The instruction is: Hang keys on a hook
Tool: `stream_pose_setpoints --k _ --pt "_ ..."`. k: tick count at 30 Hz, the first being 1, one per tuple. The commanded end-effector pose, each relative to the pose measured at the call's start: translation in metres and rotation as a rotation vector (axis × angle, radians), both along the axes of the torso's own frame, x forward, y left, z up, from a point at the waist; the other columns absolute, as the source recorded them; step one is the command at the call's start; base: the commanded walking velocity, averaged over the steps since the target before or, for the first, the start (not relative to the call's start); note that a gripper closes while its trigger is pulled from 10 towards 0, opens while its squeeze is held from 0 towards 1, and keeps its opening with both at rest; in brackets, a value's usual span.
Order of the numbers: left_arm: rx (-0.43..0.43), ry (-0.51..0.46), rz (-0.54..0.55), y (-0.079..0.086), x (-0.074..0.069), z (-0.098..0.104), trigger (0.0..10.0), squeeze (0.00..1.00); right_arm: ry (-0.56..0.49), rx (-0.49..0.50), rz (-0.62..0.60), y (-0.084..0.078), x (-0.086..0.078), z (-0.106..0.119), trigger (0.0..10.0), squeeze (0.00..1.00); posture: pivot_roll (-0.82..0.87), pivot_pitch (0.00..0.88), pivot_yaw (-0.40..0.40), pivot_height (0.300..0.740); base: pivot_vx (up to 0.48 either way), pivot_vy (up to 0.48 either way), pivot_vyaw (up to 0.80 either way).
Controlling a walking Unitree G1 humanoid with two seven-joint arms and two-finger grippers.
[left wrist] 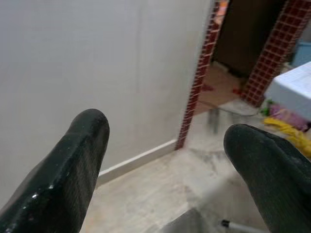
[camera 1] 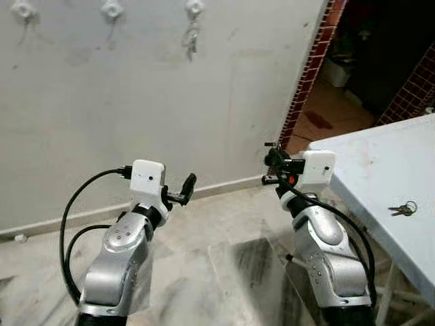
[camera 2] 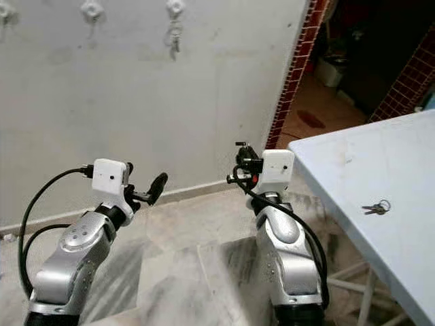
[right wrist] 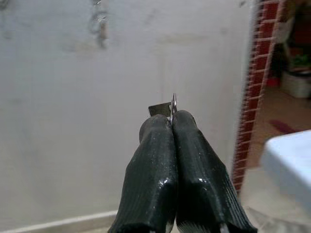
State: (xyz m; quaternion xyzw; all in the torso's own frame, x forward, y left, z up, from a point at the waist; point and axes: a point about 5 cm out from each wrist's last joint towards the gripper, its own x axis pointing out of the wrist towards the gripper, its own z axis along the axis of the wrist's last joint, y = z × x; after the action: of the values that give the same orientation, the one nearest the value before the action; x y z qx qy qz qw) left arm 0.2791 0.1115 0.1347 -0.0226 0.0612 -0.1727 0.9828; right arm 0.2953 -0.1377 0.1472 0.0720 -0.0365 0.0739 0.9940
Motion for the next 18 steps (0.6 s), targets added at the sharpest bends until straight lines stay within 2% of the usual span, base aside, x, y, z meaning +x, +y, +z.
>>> stream_pose_setpoints --k 1,4,6,18 --pt "0.018 -0.008 0.030 0.0090 0.0012 0.0027 10.0 0.00 -0.032 0.009 0.023 0.0080 0.0013 0.0074 10.0 0.00 0.19 0.066 -0.056 0.740 0.368 0.000 0.00" --pt "0.020 -0.006 0.028 0.0090 0.0010 0.0023 10.0 0.00 -0.032 0.008 0.023 0.0080 0.0016 0.0072 10.0 0.00 0.19 0.065 -0.055 0.740 0.366 0.000 0.00" --pt "0.021 -0.005 0.029 0.0092 0.0010 0.0023 10.0 0.00 -0.033 0.007 0.023 0.0082 0.0016 0.0071 10.0 0.00 0.19 0.065 -0.055 0.740 0.368 0.000 0.49" --pt "0.020 0.000 0.032 0.0087 0.0016 0.0014 10.0 0.00 -0.028 0.008 0.018 0.0071 0.0026 0.0056 10.0 0.00 0.19 0.061 -0.057 0.740 0.360 0.000 0.63"
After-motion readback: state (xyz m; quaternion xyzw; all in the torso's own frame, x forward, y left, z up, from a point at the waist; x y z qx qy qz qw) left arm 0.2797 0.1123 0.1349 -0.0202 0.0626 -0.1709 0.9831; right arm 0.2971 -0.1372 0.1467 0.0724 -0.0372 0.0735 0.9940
